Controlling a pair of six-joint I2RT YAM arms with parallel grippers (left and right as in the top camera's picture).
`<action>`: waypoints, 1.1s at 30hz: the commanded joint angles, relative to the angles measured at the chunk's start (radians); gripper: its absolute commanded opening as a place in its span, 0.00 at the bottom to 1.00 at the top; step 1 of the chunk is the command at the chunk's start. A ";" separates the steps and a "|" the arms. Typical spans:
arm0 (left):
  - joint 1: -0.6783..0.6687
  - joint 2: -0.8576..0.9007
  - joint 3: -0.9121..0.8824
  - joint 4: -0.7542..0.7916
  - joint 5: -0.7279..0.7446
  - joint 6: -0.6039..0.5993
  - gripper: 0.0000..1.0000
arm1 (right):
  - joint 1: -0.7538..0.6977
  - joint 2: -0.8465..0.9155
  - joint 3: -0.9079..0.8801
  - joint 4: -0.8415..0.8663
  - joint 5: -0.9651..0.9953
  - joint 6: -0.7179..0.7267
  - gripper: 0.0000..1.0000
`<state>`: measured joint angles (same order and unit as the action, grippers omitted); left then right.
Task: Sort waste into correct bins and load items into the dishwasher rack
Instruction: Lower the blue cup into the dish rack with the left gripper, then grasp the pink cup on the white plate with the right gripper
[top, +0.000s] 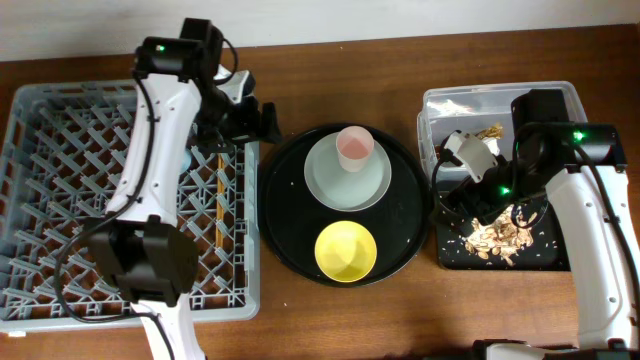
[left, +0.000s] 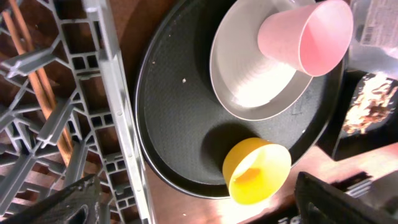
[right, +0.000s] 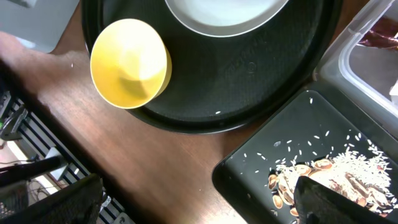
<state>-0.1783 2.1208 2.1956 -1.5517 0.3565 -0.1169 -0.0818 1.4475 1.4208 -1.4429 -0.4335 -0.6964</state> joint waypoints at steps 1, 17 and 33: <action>0.002 0.003 0.014 -0.006 -0.058 0.016 0.99 | -0.004 0.001 -0.003 0.099 -0.005 -0.034 0.99; 0.197 -0.064 0.016 -0.043 -0.208 0.016 0.99 | 0.032 0.011 -0.004 0.418 -0.664 0.281 0.99; 0.249 -0.064 0.016 -0.032 -0.208 -0.040 0.99 | 0.649 0.061 -0.006 0.721 0.565 0.848 0.49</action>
<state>0.0715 2.0865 2.1956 -1.5856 0.1558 -0.1436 0.5446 1.4639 1.4155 -0.7258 -0.1833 0.0170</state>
